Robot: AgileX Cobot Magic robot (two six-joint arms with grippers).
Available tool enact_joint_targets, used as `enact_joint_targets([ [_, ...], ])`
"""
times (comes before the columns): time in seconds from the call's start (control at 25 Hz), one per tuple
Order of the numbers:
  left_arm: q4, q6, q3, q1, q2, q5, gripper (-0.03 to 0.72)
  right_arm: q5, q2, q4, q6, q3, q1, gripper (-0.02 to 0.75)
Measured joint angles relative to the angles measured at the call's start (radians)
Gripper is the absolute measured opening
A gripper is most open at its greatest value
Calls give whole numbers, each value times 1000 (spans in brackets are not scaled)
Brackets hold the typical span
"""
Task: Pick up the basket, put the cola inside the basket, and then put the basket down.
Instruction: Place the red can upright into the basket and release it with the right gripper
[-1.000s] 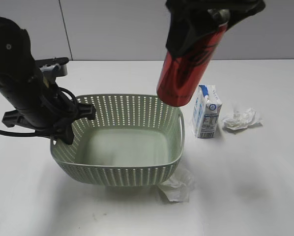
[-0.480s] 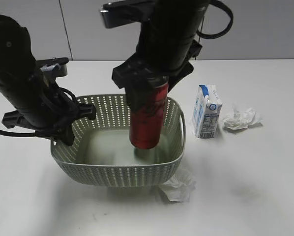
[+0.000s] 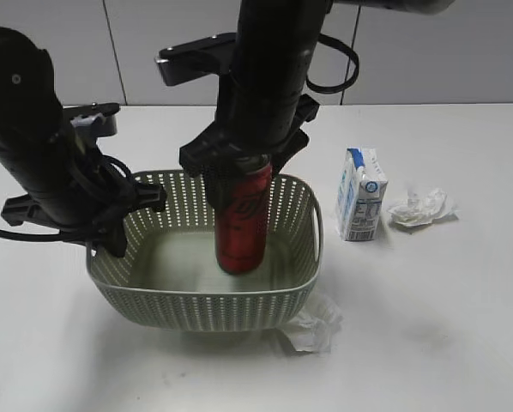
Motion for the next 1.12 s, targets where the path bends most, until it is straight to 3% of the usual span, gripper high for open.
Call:
enact_joint_targets([
  [0.56,5,2,0,0,3,14,0,7,10,49,-17,-10,1,557],
  [0.76,-1,2,1,1,7,17,0,12,12,63,-19,-67,3,596],
  [1.12,-8,2,1,1,7,27,0,55,-26,29,-20,-149,3,599],
])
